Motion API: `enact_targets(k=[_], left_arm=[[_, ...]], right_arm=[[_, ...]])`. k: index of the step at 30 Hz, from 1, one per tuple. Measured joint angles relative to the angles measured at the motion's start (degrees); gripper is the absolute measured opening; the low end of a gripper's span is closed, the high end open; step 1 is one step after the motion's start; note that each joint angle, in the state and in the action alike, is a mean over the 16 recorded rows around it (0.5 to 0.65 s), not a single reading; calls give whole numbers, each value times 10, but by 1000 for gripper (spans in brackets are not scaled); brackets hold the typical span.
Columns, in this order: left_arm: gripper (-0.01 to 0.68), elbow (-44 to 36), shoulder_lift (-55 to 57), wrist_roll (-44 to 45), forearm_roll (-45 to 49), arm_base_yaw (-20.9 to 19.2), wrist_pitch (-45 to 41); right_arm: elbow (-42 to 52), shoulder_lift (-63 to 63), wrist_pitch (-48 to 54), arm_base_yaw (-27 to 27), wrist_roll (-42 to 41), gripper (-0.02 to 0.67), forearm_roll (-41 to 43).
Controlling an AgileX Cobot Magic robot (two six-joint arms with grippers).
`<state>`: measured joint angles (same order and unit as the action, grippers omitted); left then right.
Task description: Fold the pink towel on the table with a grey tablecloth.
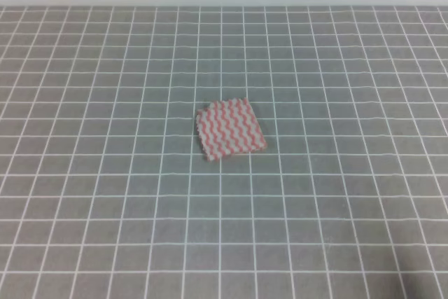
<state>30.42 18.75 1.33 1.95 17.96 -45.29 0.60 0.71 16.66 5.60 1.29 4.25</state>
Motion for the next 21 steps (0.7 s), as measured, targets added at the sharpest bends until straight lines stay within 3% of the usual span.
enact_targets(k=[7,14,21], left_arm=[[1,-59,-35,1,11,-16,176],[1,-168,-114,-3,6,-73,393],[1,-262,-184,-17,-2,-148,451]], right_arm=[[5,4,-4,1,1,-16,1],[10,6,-7,1,1,-15,3],[10,6,-7,1,1,-16,3]])
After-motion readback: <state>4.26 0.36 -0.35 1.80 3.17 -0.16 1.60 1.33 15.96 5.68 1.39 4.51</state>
